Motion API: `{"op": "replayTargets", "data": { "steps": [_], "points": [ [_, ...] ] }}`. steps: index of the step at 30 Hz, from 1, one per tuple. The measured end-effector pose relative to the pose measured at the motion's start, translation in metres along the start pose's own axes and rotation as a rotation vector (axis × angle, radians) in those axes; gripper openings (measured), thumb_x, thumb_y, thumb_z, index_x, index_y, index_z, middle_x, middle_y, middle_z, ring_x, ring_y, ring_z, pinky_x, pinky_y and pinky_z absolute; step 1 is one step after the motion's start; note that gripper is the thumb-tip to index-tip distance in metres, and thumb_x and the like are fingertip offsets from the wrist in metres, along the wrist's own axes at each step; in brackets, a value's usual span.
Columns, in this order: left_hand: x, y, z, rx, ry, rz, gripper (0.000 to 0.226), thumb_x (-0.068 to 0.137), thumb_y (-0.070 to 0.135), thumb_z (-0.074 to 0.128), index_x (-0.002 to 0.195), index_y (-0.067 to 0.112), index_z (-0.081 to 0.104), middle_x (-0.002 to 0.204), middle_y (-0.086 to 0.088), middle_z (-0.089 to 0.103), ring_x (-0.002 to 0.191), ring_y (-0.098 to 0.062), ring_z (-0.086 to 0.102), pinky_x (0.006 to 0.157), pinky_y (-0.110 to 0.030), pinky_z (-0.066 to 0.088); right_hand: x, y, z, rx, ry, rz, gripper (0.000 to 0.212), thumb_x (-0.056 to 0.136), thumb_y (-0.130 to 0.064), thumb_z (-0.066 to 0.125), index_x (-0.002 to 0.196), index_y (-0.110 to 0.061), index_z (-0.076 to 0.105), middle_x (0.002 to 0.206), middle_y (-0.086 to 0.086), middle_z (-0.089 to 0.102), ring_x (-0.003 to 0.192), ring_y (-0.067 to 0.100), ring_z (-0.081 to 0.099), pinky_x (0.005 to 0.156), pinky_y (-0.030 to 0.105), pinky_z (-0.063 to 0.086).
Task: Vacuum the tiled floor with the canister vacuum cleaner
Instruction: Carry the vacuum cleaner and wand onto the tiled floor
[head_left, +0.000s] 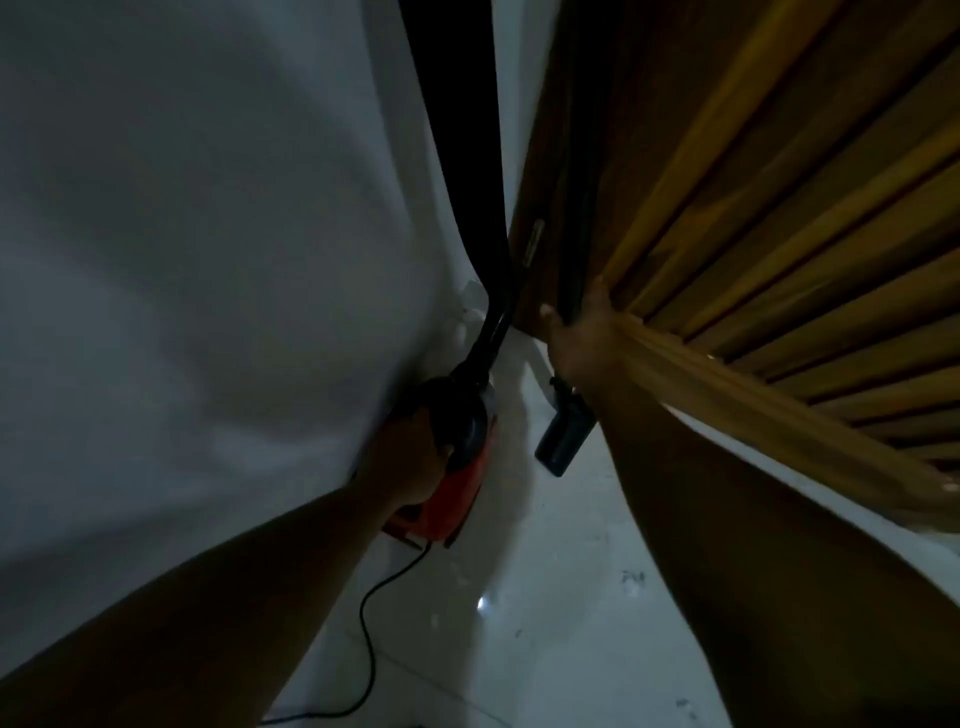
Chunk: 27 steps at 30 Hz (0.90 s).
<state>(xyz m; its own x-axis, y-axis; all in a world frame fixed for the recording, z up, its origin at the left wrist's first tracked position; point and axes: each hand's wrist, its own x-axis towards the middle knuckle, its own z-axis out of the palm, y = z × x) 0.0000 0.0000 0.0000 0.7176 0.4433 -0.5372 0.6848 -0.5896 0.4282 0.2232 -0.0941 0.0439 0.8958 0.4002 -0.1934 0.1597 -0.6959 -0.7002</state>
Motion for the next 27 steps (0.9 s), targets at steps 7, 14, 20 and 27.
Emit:
{"op": "replayTargets", "data": {
  "steps": [7, 14, 20, 27],
  "points": [
    [0.04, -0.007, 0.036, 0.01, -0.019, -0.114, 0.04, 0.104, 0.032, 0.041, 0.133, 0.005, 0.049, 0.125, -0.012, 0.06, 0.113, -0.027, 0.058, 0.083, -0.026, 0.042, 0.046, -0.012, 0.0, 0.131, 0.015, 0.088, 0.082, 0.097, -0.038, 0.06, 0.16, -0.019, 0.01, 0.161, 0.009, 0.03, 0.145, 0.03, 0.033, 0.117, 0.047, 0.034],
    [0.03, -0.017, 0.045, -0.112, -0.029, -0.278, 0.047, 0.103, 0.036, 0.042, 0.143, 0.01, 0.041, 0.134, -0.015, 0.056, 0.119, -0.032, 0.057, 0.091, -0.033, 0.044, 0.024, -0.014, -0.001, -0.101, -0.06, 0.169, 0.068, 0.094, -0.047, 0.057, 0.145, -0.009, 0.033, 0.138, 0.019, 0.05, 0.127, 0.04, 0.05, 0.107, 0.049, 0.041],
    [-0.035, -0.008, 0.032, -0.172, -0.027, -0.271, 0.048, 0.105, 0.036, 0.039, 0.145, 0.009, 0.038, 0.128, -0.008, 0.059, 0.113, -0.024, 0.059, 0.081, -0.025, 0.041, -0.036, -0.025, -0.024, 0.093, -0.072, 0.11, 0.055, 0.101, -0.016, 0.056, 0.147, -0.001, 0.031, 0.139, 0.017, 0.051, 0.127, 0.03, 0.051, 0.106, 0.035, 0.041],
    [-0.146, 0.008, -0.008, -0.259, -0.031, -0.25, 0.05, 0.106, 0.031, 0.038, 0.149, 0.007, 0.033, 0.14, -0.012, 0.052, 0.123, -0.025, 0.054, 0.088, -0.022, 0.038, -0.134, -0.063, -0.063, 0.197, -0.132, 0.207, 0.029, 0.101, -0.024, 0.056, 0.121, -0.004, 0.048, 0.098, 0.019, 0.061, 0.09, 0.03, 0.063, 0.075, 0.032, 0.044]
  ]
}}
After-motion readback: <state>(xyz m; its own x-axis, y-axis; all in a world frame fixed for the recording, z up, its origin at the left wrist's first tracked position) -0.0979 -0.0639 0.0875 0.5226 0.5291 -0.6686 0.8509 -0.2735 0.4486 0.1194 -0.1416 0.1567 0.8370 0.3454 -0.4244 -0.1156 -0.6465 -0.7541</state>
